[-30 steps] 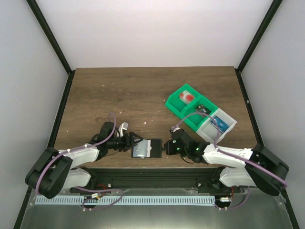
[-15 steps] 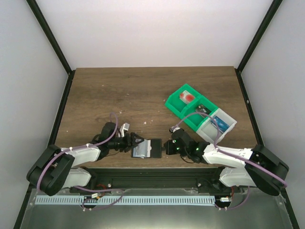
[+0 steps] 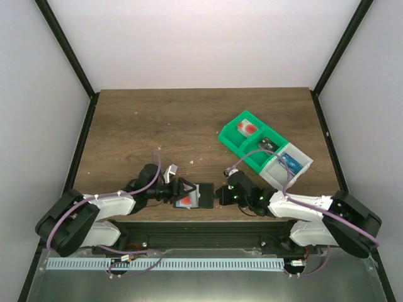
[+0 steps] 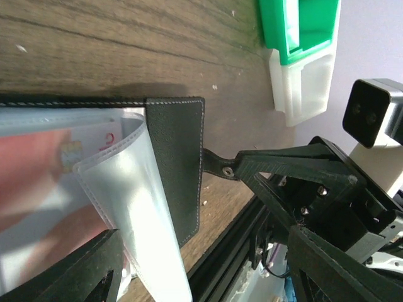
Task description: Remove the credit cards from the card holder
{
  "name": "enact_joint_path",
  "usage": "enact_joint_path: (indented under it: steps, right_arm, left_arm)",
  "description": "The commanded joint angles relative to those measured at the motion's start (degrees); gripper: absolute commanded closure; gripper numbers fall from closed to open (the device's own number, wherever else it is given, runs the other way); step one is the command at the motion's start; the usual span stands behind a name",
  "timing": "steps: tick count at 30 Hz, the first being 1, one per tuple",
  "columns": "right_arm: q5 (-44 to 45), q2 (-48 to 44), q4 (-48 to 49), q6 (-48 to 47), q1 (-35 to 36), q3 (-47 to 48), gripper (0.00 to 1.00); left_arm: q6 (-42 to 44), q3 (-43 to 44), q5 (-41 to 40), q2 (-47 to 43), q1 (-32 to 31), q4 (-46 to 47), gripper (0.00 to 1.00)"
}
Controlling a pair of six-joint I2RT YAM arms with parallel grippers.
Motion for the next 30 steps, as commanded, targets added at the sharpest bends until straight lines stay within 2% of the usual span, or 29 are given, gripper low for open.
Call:
enact_joint_path:
  steps: [1,5,15,20,25,30]
  right_arm:
    - [-0.1,0.3,1.6,0.5,-0.4,-0.9,0.99]
    - [0.3,0.4,2.5,0.4,-0.4,-1.1,1.0]
    - [1.9,0.9,1.9,-1.5,-0.4,0.7,0.99]
    - [2.4,0.0,1.7,-1.7,-0.4,0.2,0.98]
    - [2.4,-0.1,0.8,-1.9,-0.4,0.7,0.83]
    - [-0.2,-1.7,-2.6,-2.0,-0.4,1.9,0.78]
  left_arm:
    - [-2.0,1.1,-1.1,1.4,-2.4,3.7,0.27]
    - [-2.6,2.9,-2.5,4.1,-5.1,5.1,0.29]
    - [-1.4,7.2,-2.8,9.5,-7.4,7.0,0.45]
    - [1.0,8.0,-5.0,10.0,-7.3,4.3,0.62]
    - [1.0,7.8,-5.2,13.8,-7.4,7.4,0.78]
    - [1.3,8.8,-4.5,17.1,-7.5,9.0,0.77]
